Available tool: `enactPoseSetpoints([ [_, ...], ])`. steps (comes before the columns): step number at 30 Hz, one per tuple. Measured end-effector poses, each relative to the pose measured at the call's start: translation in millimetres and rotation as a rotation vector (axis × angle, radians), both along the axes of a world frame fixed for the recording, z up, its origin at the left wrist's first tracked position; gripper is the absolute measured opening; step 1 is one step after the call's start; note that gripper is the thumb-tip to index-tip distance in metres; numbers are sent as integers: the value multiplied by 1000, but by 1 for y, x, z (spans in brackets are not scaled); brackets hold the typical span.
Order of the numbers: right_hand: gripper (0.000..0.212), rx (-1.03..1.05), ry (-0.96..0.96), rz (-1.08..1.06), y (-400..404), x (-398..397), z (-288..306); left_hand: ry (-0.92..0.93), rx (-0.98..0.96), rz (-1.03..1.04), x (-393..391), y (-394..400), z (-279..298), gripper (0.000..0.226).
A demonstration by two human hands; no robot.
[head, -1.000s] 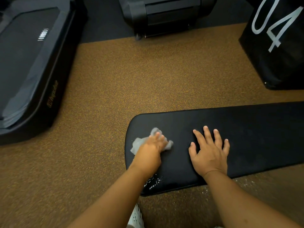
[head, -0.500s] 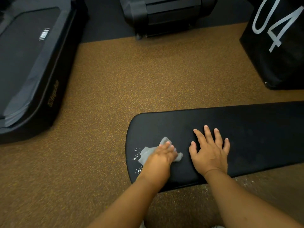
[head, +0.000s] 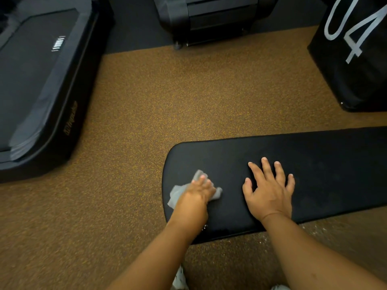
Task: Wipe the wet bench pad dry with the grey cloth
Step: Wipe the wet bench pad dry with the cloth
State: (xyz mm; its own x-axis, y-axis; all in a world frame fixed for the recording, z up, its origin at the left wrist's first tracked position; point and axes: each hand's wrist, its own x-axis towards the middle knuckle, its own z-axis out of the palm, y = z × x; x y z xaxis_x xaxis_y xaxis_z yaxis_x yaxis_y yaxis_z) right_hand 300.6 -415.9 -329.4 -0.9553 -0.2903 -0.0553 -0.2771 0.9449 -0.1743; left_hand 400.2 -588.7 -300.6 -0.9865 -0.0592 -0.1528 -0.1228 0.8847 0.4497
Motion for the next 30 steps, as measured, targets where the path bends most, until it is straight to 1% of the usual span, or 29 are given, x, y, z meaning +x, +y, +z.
enactPoseSetpoints([
  [1, 54, 2, 0, 2, 0, 0, 0, -38, 38, -52, 7, 1, -2, 58],
  [3, 54, 2, 4, 2, 0, 0, 1, 18, 52, -55, 24, -8, 0, 59],
  [4, 54, 1, 3, 1, 0, 0, 1, 44, 74, -12, 30, -17, 0, 59],
  [7, 53, 4, 0, 2, 0, 0, 0, 137, -33, 137, 31, -44, -3, 59],
  [9, 52, 2, -3, 3, 0, 0, 0, 178, -56, 280, 20, -47, 2, 55],
  [11, 52, -7, -2, 3, 0, 0, 0, 175, -80, 340, 10, -37, 11, 54],
  [13, 52, -7, -2, 4, 0, 0, -1, 114, 2, 247, -2, -12, 20, 58],
  [16, 52, -3, 3, 4, 1, 0, 0, 46, -13, -133, 15, 19, 18, 62],
  [17, 53, -2, 2, 5, 1, 0, 0, 63, 18, -189, 27, 16, 9, 59],
  [18, 53, -2, 3, 5, 1, 0, 0, 50, 69, -170, 38, 8, 2, 55],
  [19, 53, -3, 5, 5, 1, 0, 0, 76, 70, -144, 48, -6, -5, 55],
  [21, 53, -6, 7, 6, 1, 0, 1, 110, 5, -33, 61, -33, -6, 61],
  [23, 53, -10, 10, 5, 0, 0, 1, 134, -28, 156, 52, -54, -4, 59],
  [26, 53, -3, 6, 7, 0, -1, 0, 164, -81, 324, 30, -58, -3, 48],
  [28, 53, 1, 13, 6, 0, 0, 0, 161, -50, 338, 18, -43, 6, 52],
  [29, 54, 1, 13, 4, 0, 0, 0, 173, -35, 273, 17, -30, 10, 54],
  [30, 54, 2, 12, 1, 0, 0, 0, 204, -62, 167, 18, -18, 12, 55],
])
